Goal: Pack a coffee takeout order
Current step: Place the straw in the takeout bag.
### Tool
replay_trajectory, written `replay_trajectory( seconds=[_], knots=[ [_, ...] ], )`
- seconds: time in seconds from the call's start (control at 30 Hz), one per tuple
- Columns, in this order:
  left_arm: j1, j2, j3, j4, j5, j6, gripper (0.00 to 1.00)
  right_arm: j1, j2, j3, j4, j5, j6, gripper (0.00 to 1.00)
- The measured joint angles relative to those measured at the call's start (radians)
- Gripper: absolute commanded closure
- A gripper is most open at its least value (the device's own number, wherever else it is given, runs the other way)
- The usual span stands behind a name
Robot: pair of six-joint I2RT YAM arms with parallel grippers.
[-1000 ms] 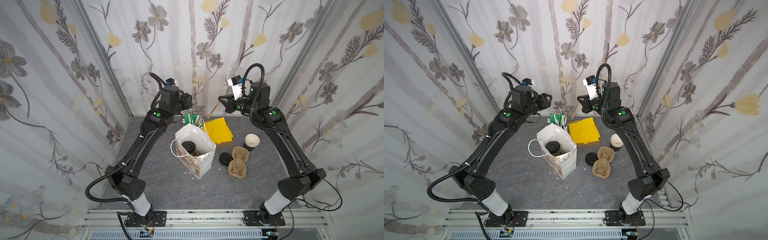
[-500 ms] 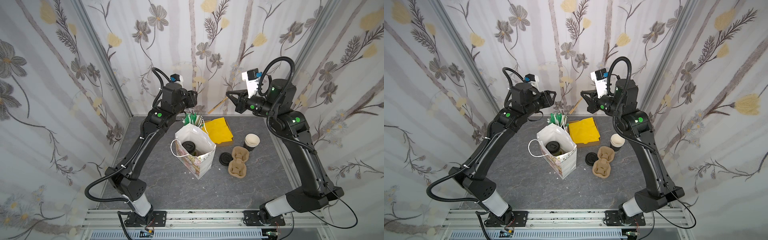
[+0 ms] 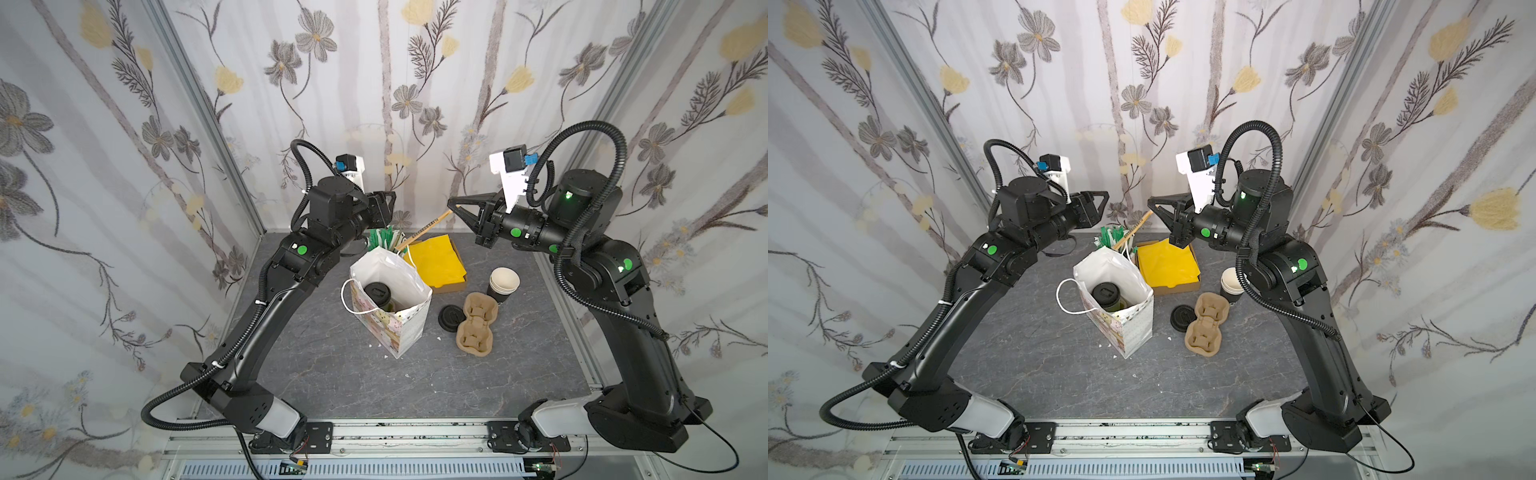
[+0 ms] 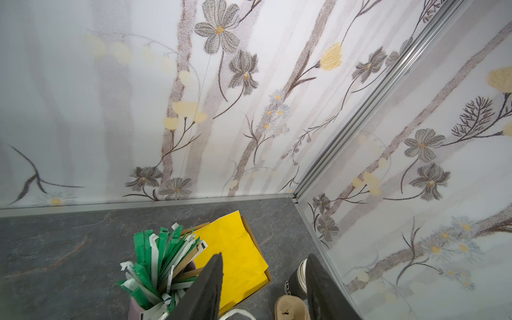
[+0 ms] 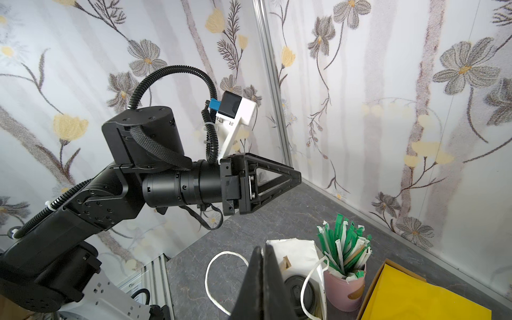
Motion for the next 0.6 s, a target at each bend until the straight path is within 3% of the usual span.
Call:
replay_trajectory(
  seconds=[0.6],
  knots=[
    [0.0,-0.27,-0.275,0.011,0.002,0.087,0.52,0.033,0.004,0.01,-0.117,0.034,0.025,1.0]
  ],
)
